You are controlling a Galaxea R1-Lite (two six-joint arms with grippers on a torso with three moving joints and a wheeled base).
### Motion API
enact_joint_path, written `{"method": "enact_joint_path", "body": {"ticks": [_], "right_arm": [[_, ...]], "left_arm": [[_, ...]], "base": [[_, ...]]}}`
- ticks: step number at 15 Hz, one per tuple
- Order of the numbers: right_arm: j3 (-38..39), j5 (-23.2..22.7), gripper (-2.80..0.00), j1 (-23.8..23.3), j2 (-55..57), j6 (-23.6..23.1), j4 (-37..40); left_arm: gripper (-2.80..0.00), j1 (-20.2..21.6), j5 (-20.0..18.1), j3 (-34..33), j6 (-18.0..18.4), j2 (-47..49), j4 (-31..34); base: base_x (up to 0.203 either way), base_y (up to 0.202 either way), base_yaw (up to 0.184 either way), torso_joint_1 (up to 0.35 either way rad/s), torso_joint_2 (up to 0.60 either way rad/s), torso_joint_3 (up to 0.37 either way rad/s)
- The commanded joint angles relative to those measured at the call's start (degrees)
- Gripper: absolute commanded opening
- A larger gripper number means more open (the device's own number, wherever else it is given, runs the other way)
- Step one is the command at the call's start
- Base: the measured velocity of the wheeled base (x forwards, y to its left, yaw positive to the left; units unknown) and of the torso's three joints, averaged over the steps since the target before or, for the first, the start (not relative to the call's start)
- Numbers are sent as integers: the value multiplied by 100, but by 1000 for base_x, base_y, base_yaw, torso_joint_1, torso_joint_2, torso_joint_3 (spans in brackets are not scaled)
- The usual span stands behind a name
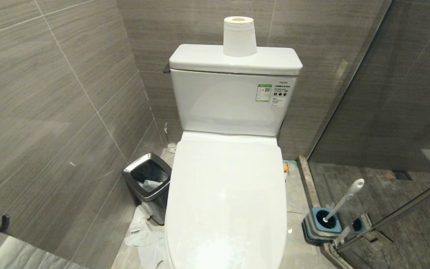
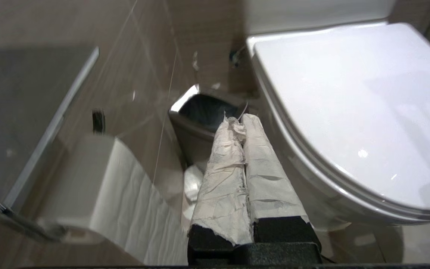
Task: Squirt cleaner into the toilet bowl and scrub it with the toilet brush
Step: Use the left hand to lift the toilet lid slightly
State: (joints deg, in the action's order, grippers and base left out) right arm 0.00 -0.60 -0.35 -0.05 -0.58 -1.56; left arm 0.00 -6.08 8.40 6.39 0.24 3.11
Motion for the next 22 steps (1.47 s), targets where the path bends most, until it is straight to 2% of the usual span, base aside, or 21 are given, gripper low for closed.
{"method": "enact_joint_path", "body": {"ticks": [1, 3, 6, 10, 16, 22], "right_arm": [[62, -2, 0, 0, -12, -4, -2], [62, -2, 0, 0, -13, -4, -2], [62, -2, 0, 0, -5, -4, -2], [62, -2, 0, 0, -13, -4, -2], [62, -2, 0, 0, -5, -4, -2], [62, -2, 0, 0, -13, -4, -2]], "left_arm": [[-280, 8, -284, 626, 174, 138, 390], [-280, 9, -627, 974, 295, 513, 590], [-280, 9, -836, 1364, 368, 1180, 607], [-280, 9, -873, 2031, 596, 2492, 591], [-280, 2, -855, 3581, 789, 4672, 482], [-280, -159, -821, 4425, 888, 6485, 262]], "base": [[0, 0, 0, 0, 0, 0], [0, 0, 0, 0, 0, 0], [0, 0, 0, 0, 0, 0], [0, 0, 0, 0, 0, 0], [0, 0, 0, 0, 0, 0], [0, 0, 0, 0, 0, 0]]}}
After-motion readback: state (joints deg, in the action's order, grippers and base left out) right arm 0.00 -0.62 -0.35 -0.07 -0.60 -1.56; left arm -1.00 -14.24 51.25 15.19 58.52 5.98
